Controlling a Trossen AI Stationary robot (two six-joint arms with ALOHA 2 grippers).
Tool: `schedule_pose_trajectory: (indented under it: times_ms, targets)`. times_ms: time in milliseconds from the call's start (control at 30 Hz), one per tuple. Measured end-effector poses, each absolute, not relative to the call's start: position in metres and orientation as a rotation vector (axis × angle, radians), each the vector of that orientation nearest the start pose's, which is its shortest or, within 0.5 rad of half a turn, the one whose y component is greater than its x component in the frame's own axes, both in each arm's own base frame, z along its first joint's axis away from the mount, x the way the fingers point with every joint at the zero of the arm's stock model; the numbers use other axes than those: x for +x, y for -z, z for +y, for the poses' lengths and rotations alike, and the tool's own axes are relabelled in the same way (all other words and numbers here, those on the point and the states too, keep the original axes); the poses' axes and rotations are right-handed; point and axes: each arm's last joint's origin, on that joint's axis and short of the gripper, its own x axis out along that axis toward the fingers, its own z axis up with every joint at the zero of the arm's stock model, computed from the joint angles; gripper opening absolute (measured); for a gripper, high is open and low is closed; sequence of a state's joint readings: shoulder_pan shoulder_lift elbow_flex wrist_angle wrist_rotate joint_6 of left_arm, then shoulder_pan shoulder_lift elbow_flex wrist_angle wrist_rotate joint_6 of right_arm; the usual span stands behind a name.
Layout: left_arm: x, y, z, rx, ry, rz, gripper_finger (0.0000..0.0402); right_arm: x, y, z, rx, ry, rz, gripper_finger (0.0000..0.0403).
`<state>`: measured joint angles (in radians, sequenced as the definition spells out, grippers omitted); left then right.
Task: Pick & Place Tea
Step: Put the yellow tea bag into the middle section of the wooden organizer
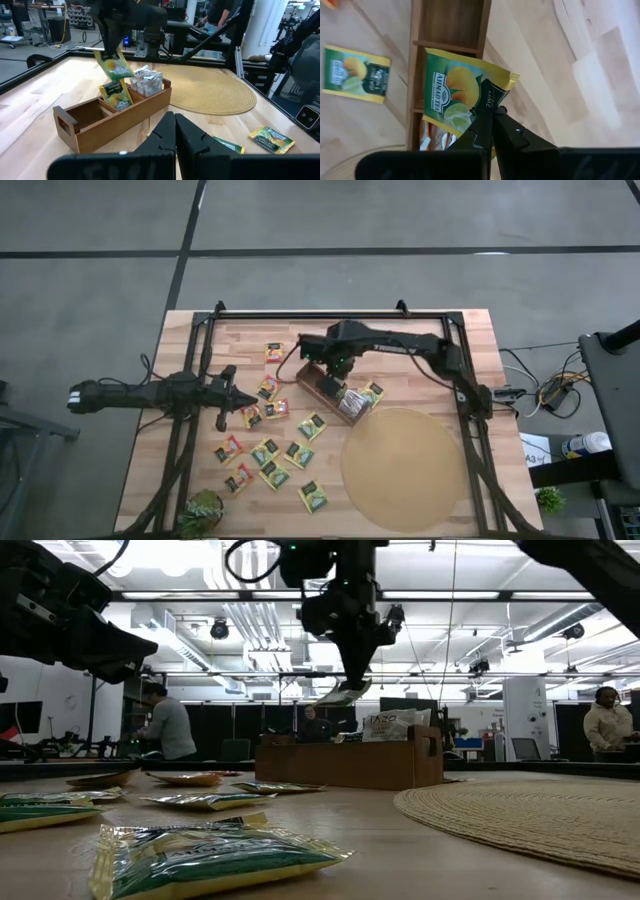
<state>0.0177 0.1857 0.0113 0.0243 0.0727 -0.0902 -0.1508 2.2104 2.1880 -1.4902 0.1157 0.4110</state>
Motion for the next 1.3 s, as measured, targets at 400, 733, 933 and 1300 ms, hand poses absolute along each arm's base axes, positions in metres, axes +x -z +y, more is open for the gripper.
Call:
schedule_pose_trajectory:
  times_ms: [400, 733, 933, 1300]
  targets:
    - [0.108, -0.154, 0.0, -0.097, 0.048, 0.152, 0.0, 0.445, -0.256, -0.047, 0.218, 0.573, 1.5, 0.0008]
    - [0.108, -0.154, 0.0, -0.096, 0.048, 0.152, 0.0, 0.444, -0.245, -0.043, 0.116, 0.596, 1.535, 0.0008]
    - [0.108, -0.154, 0.0, -0.097, 0.048, 0.152, 0.0, 0.443, -0.239, -0.041, 0.095, 0.584, 1.562, 0.0008]
    - [0.108, -0.154, 0.0, -0.097, 0.048, 0.152, 0.0, 0.44, -0.228, -0.044, 0.044, 0.603, 1.601, 0.0008]
